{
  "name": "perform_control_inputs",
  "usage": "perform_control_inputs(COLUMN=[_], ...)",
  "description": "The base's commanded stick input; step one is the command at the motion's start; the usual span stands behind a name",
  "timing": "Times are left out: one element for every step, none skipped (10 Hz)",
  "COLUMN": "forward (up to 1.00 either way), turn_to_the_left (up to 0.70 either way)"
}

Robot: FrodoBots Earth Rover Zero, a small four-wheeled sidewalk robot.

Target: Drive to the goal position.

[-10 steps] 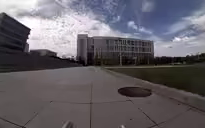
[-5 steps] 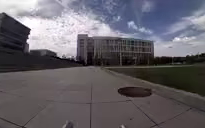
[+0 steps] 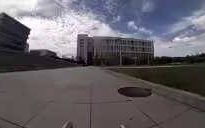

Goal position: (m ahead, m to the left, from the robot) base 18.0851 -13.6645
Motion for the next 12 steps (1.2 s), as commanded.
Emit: perform_control_inputs(forward=[0.0,0.0,0.0,0.02,0.05,0.05,0.05,0.05,0.06,0.06,0.06,0.06], turn_to_the_left=[0.0,0.0,0.0,0.0,0.0,0.0,0.0,0.0,0.0,0.0,0.0,0.0])
